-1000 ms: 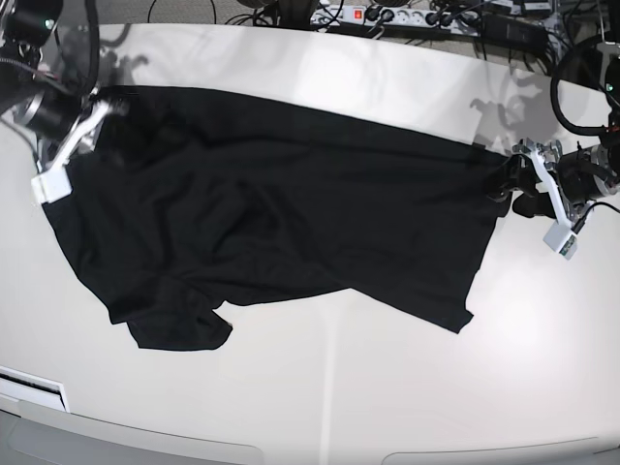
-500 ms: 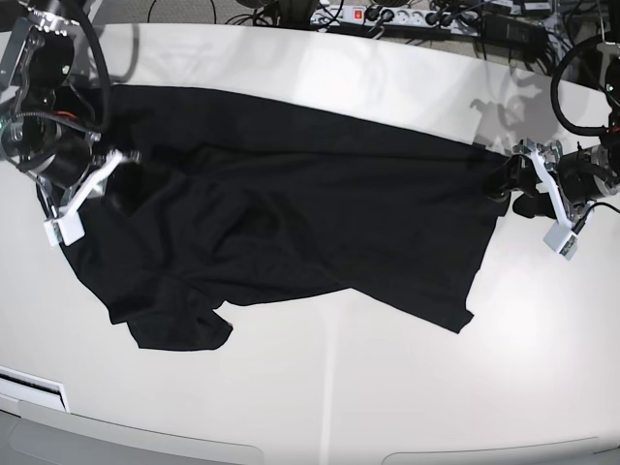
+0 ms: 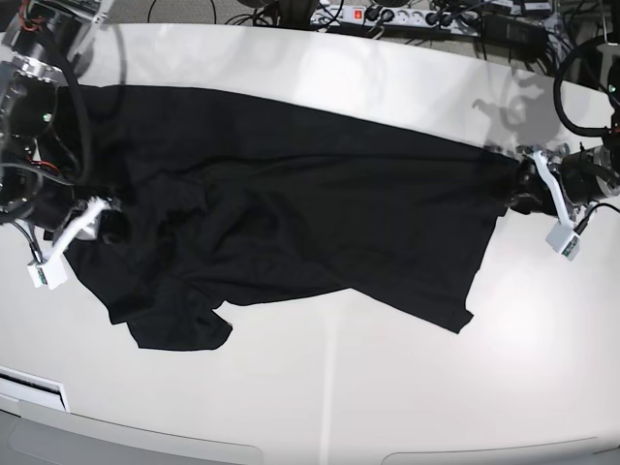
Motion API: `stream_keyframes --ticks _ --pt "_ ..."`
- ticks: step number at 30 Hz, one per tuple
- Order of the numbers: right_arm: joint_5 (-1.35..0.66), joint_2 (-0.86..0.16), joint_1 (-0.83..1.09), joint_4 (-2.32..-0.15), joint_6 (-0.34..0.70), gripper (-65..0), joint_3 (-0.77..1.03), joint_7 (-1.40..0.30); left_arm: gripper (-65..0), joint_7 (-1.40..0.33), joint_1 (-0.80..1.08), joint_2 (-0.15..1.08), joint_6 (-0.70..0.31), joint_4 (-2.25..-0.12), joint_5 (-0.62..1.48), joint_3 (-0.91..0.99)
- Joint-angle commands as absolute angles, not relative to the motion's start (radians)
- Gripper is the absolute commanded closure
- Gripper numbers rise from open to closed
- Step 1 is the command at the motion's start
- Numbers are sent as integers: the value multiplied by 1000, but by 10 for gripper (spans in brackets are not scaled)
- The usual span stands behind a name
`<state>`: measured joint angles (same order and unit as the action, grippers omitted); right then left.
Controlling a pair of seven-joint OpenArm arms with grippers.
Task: Layout the t-shirt on the table in an organized manner, then fold the t-shirt properly
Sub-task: 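Grasp the shirt edge with both grippers and pull it taut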
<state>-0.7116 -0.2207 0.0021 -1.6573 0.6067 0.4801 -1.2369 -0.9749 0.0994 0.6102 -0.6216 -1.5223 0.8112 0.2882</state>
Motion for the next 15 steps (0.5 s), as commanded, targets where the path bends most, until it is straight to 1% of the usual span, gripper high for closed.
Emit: stream_keyframes --ticks 1,2,4,7,12,13,15 --pt "-757 -245 6 -1682 624 -69 485 -1250 0 -971 88 635 -624 -1536 828 296" --pt "-794 -257 24 -1684 649 0 484 -1277 0 -982 88 634 -625 -1536 828 296" --pt "-839 -274 66 -1684 698 0 484 -1296 0 -989 88 634 -632 -1536 828 295" --pt "-829 -286 127 -1684 698 0 484 -1283 0 -988 88 632 -661 -1552 828 295" --pt "-645 -286 201 -1684 698 0 482 -1163 0 -979 85 628 -673 -1597 807 243" --pt "-606 -286 210 -1684 698 0 479 -1139 0 -960 83 628 -671 -1597 771 215" --pt "-538 -286 223 -1683 672 0 465 -1102 0 -908 83 629 -623 -1596 663 139"
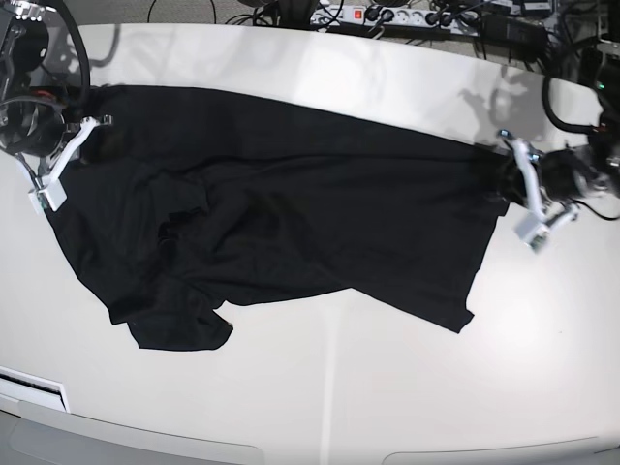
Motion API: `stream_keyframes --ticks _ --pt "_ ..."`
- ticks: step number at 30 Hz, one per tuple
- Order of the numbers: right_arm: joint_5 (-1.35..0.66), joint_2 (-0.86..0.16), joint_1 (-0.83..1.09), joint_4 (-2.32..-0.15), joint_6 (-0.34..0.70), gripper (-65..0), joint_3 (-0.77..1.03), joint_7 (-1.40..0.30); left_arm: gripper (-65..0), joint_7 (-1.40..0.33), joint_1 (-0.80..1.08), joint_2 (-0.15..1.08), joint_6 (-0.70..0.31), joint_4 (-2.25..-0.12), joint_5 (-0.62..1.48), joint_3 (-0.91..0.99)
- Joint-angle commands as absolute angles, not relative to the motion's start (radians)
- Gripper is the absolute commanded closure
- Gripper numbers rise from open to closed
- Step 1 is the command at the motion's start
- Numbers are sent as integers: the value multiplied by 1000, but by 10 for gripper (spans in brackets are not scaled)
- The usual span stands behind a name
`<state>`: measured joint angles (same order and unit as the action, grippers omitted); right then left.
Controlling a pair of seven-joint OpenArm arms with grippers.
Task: Layout the t-shirt on the table in an organized manner, then fold the t-shirt properly
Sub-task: 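Grasp the shirt edge with both grippers and pull it taut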
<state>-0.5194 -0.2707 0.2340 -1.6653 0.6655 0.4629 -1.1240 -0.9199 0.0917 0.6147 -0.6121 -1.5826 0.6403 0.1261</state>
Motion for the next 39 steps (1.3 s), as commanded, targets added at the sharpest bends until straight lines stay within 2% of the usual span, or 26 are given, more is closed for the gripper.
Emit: stream_keyframes --ticks 1,5,8,13,20,23,30,39 --pt "-511 -286 224 -1681 661 0 452 -1090 0 -886 82 629 -585 -1596 610 98" --pt "-397 -286 224 -1678 617 0 365 -1037 0 -868 80 628 -443 -1596 529 -7" --pt "-299 -286 224 -1677 559 0 305 -1001 0 -862 80 628 -411 -1596 528 -23" --pt "-250 -286 221 -1629 518 0 265 -978 0 -857 68 625 -376 -1579 527 -23" --pt "-250 -286 219 -1515 493 0 265 -978 0 -899 15 575 -431 -1417 506 -23" --pt "-262 -286 219 -1514 522 0 265 -1035 0 -950 5 565 -457 -1372 502 -23" --pt "-384 -287 249 -1516 625 0 265 -1136 0 -1053 17 610 -479 -1374 522 -23" --pt "-397 -342 345 -1517 626 0 261 -1138 0 -1082 165 669 -486 -1439 588 -23"
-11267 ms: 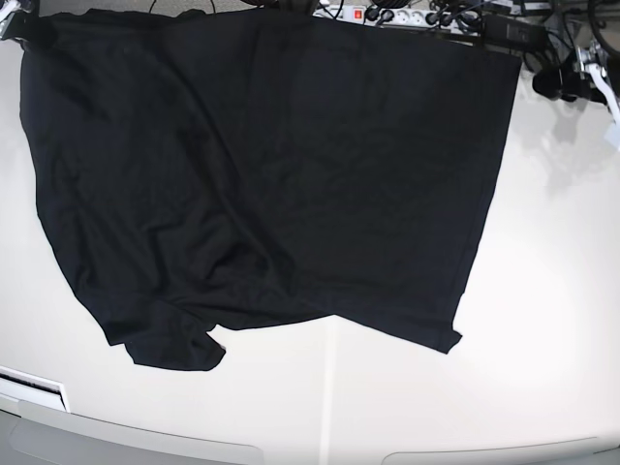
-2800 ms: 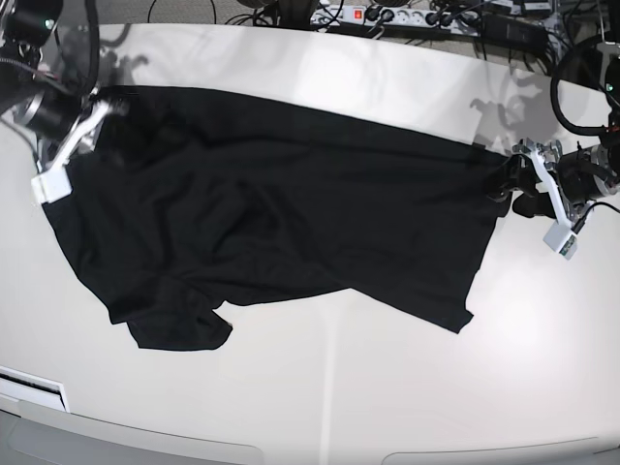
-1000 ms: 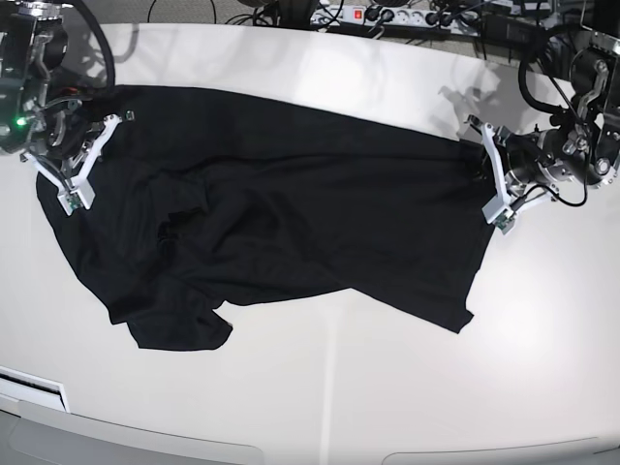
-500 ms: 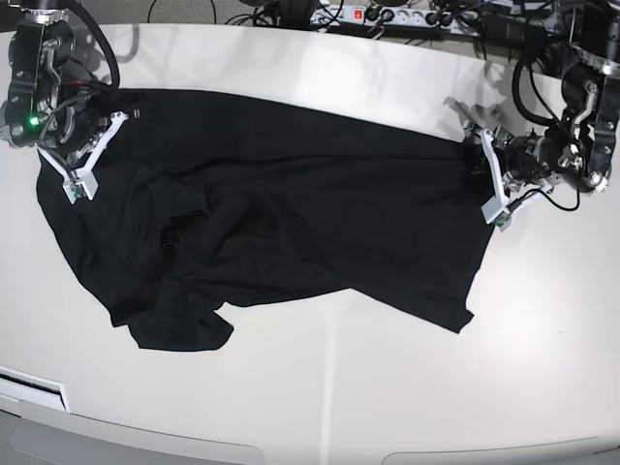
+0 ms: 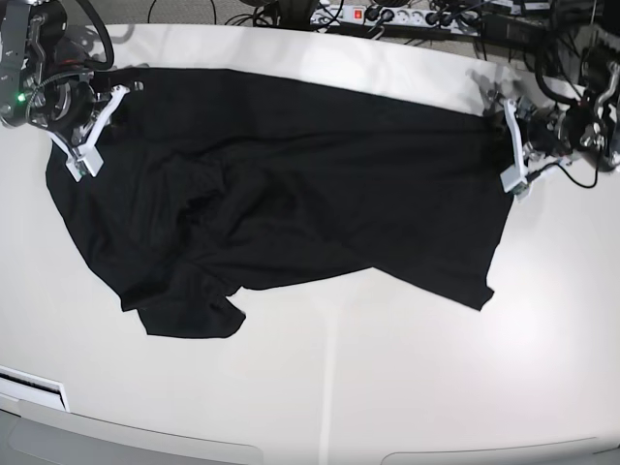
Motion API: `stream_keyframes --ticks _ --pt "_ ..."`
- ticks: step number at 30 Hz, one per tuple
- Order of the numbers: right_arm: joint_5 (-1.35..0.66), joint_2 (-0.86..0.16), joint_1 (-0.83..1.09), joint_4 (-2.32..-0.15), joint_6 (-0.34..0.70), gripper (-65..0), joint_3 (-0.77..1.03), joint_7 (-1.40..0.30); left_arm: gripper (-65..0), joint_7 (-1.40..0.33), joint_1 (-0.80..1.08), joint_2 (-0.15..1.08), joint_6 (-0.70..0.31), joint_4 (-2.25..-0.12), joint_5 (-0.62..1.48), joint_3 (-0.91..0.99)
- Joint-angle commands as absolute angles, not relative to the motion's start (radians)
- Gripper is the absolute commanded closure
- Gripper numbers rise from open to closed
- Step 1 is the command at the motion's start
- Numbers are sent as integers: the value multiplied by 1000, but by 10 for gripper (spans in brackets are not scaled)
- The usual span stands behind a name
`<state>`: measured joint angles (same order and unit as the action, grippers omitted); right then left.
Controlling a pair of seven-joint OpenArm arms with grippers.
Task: Layout the t-shirt on the table in an organized manner, then fold the t-shirt properly
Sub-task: 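Grasp the shirt edge with both grippers and pull it taut, then drag the held shirt edge with the left gripper toward the hem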
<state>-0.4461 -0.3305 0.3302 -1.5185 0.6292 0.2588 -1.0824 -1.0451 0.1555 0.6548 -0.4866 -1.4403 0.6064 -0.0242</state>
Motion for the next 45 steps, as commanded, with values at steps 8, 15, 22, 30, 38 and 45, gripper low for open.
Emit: stream_keyframes --ticks 8,15,22,30,38,45 --pt "-397 -350 433 -1532 612 0 261 -1139 0 -1110 286 685 -485 -1522 587 -23" --pt "-397 -350 465 -1611 579 0 261 -1138 0 -1105 281 687 -485 -1534 589 -23" --pt "-397 -352 439 -1700 579 0 263 -1147 0 -1237 222 706 -485 -1608 727 -23" --pt "-397 -352 427 -1810 517 -123 263 -1145 -125 -1208 140 767 -426 -1691 794 37" --pt "-397 -352 399 -1816 516 -122 263 -1141 -284 -974 52 764 -368 -1650 760 145" --pt "-397 -352 399 -1816 512 -122 263 -1115 -284 -962 -98 710 -365 -1414 784 147"
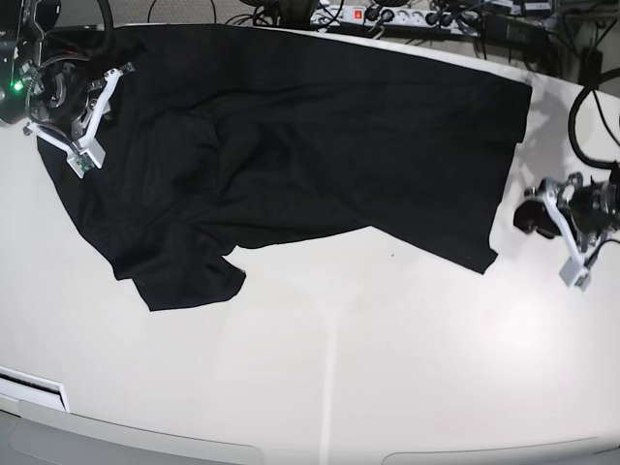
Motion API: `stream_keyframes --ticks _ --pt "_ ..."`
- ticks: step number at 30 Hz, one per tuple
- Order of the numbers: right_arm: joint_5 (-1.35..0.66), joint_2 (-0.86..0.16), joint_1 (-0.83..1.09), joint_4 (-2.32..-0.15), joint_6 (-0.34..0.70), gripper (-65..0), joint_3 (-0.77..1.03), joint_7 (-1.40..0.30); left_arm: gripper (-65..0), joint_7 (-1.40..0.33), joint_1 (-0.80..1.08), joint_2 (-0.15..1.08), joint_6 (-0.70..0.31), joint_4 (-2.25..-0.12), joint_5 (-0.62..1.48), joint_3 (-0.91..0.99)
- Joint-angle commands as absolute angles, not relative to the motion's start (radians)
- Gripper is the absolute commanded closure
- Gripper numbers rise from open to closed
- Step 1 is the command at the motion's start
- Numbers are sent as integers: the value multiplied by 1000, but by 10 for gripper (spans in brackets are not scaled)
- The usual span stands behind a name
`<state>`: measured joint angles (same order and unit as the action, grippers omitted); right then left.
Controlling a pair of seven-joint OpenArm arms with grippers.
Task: Layout the t-shirt on the table in an organized manner, then fold the t-shirt properly
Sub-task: 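Drag the held shirt edge with the left gripper toward the hem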
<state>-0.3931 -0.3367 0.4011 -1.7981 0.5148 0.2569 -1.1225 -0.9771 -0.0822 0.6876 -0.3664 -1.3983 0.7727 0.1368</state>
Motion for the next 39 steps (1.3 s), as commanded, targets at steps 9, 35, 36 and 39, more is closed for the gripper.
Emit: stream_keyframes --ticks 9,35,36,39 --pt "-397 -349 399 -1816 512 -122 263 -1109 -284 -928 -313 630 -422 -940 830 146" --pt "-449 -349 399 -1816 512 -122 263 -1066 -284 -738 -437 403 -427 -649 724 146" --pt "-449 -349 399 -1816 512 -122 263 -1066 -284 -718 -443 402 -430 -649 710 146" --pt "-449 -349 399 -1816 512 -122 263 -1066 -284 -676 -463 402 -430 -649 685 146"
